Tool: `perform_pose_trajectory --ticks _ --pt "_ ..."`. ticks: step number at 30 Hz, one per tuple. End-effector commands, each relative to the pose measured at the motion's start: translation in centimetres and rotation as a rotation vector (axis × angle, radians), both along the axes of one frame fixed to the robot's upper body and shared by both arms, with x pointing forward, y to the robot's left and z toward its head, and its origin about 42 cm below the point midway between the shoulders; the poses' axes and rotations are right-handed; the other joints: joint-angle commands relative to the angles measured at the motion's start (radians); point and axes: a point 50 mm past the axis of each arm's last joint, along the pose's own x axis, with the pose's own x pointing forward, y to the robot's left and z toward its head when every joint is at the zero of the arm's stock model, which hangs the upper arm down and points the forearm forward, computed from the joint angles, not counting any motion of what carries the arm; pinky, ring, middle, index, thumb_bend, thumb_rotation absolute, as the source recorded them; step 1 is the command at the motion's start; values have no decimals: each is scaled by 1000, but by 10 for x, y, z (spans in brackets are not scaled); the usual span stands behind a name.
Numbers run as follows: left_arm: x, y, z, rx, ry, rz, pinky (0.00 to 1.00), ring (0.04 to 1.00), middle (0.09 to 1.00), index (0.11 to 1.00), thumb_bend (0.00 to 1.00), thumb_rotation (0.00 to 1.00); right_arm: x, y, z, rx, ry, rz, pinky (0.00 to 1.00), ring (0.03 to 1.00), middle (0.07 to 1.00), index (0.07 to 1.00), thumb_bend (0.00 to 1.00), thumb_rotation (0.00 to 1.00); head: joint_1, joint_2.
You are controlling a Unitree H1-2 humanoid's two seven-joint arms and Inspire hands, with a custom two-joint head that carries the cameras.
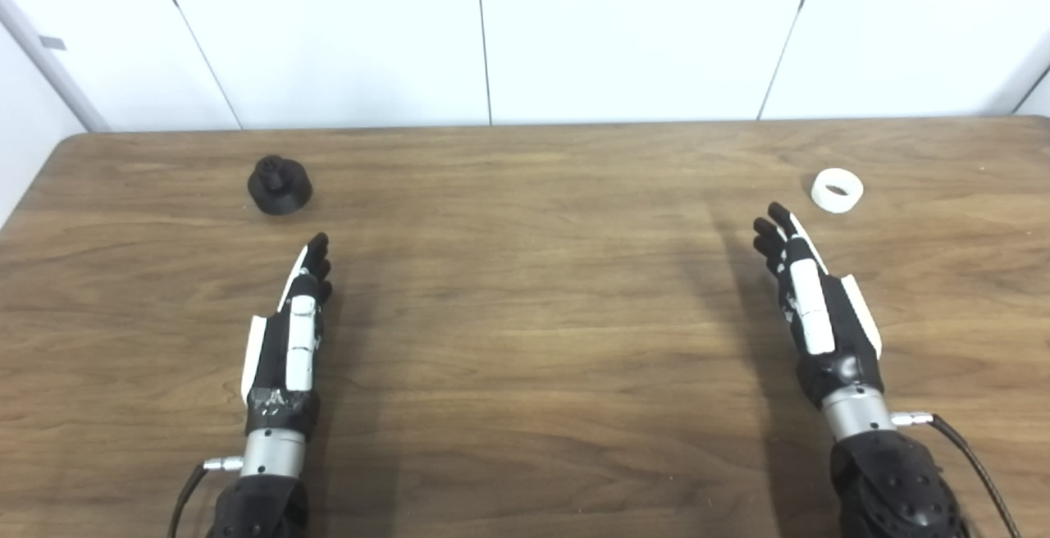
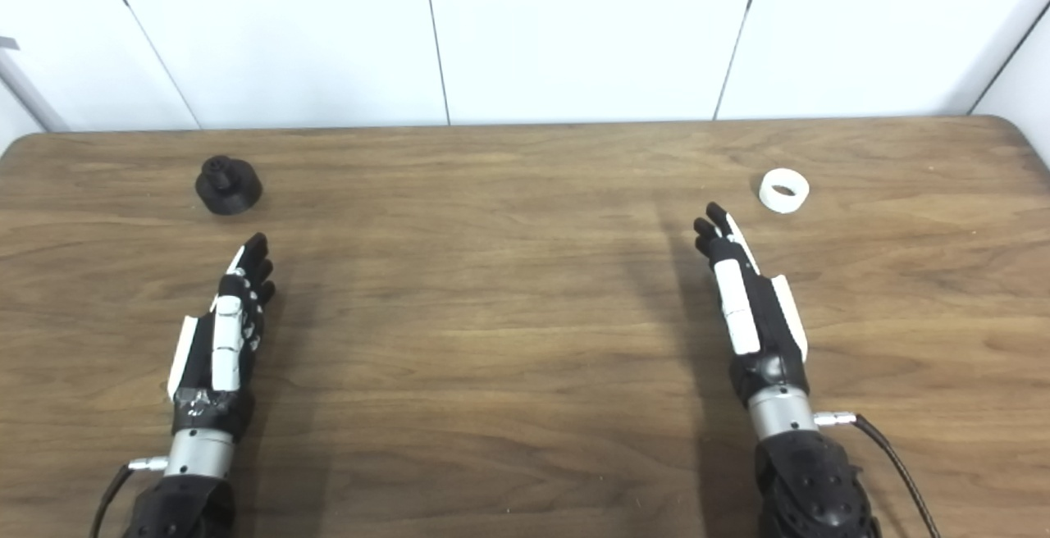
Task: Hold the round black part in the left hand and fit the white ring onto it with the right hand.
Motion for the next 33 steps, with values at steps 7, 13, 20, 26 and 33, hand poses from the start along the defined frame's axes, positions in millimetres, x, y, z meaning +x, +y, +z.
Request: perform_pose_trajectory --ticks 7,13,20,26,33 --pt "4 -1 7 10 -43 -5 1000 1000 1000 982 483 1000 6 0 15 2 -93 12 1000 957 939 959 540 1000 0 1" --pt "4 -1 7 10 -41 -4 1000 1000 1000 978 466 1000 5 0 16 5 -90 3 1000 955 938 957 528 1000 4 -2" --pt "3 -3 5 24 -36 -1 1000 1000 998 977 475 1000 5 -2 11 3 -87 18 1000 963 944 963 521 1000 39 -21" --pt "2 -11 1 32 -20 4 1000 1000 995 965 487 1000 2 -11 5 -9 -58 17 1000 989 953 964 529 1000 138 -57" --pt "-1 -21 -8 38 -11 3 1000 1000 1000 968 506 1000 0 -21 -6 -13 -57 16 1000 951 934 952 569 1000 225 -125"
